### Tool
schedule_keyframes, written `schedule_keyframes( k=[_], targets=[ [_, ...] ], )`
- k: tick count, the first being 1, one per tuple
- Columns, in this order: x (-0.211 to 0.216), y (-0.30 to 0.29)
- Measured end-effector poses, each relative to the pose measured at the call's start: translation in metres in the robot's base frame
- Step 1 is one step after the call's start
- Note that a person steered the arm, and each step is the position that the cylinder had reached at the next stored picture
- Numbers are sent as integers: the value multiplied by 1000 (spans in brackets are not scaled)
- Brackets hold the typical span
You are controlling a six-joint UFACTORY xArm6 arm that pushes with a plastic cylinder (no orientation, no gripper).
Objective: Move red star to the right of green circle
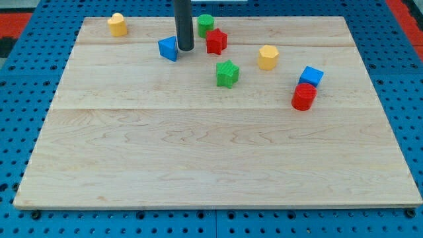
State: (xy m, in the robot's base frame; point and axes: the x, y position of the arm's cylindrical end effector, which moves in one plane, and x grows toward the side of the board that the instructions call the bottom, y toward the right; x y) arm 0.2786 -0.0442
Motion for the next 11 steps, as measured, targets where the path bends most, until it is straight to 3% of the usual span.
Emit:
schedule_keyframes(
  k=[3,4,5,6,7,8,9,11],
  targets=[
    [-8,152],
    [-26,111],
    [-49,114],
    [-45,143],
    [-30,108],
    [-62,106],
    [-67,138],
    [-48,129]
  ],
)
